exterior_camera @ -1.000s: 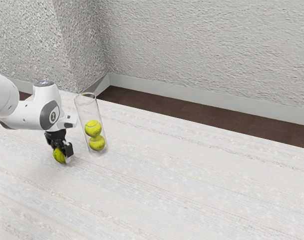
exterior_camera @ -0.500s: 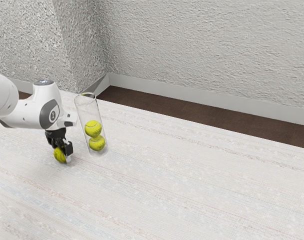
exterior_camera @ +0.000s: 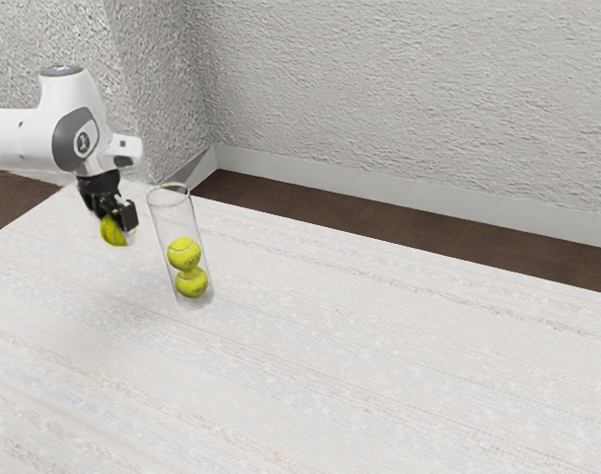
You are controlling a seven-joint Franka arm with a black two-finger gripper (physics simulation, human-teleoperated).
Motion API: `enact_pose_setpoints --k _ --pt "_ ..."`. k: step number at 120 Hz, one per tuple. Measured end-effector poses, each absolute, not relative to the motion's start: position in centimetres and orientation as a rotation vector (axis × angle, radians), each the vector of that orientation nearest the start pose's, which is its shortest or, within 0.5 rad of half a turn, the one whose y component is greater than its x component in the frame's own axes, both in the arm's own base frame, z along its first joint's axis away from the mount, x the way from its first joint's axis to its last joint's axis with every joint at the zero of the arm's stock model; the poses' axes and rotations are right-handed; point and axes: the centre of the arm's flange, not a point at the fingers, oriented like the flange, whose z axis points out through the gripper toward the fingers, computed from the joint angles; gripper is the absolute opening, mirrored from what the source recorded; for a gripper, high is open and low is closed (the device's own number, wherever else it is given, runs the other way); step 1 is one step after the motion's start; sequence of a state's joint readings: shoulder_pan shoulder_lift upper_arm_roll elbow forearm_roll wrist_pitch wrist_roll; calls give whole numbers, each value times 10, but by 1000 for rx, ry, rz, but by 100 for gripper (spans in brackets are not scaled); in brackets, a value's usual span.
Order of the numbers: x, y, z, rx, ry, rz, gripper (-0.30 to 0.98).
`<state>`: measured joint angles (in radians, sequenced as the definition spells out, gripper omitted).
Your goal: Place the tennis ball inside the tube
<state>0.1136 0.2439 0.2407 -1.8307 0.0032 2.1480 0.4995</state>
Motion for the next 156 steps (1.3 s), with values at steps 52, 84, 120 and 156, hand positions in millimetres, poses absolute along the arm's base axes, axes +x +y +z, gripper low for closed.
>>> enact_pose_setpoints --k 52,84,120,156 --pt "653 174 515 -3068 265 -11 21" --pt "667 134 520 -3102 321 70 20" --pt "651 117 522 -3119 292 115 20" --pt "655 118 509 -3124 250 126 26"
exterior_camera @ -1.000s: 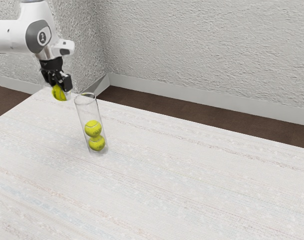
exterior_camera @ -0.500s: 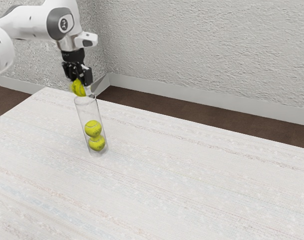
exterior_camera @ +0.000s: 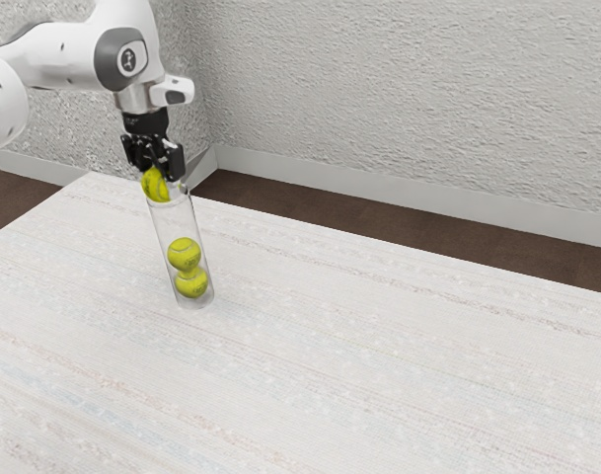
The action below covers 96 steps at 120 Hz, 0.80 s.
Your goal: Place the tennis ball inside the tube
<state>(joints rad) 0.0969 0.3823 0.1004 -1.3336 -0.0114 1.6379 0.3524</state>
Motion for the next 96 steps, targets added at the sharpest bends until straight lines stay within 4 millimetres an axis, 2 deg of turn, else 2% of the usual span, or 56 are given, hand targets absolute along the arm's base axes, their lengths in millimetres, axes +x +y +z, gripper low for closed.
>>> enact_pose_setpoints --k 17,44,60,78,88,96 --pt "655 117 509 -3134 237 125 45" --pt "654 117 512 -3142 225 120 60" --pt "644 116 543 -3136 219 56 64" --pt "619 114 577 -3137 202 23 66" --pt "613 87 596 -3131 244 -7 67" --pt "612 72 602 -3120 261 -22 68"
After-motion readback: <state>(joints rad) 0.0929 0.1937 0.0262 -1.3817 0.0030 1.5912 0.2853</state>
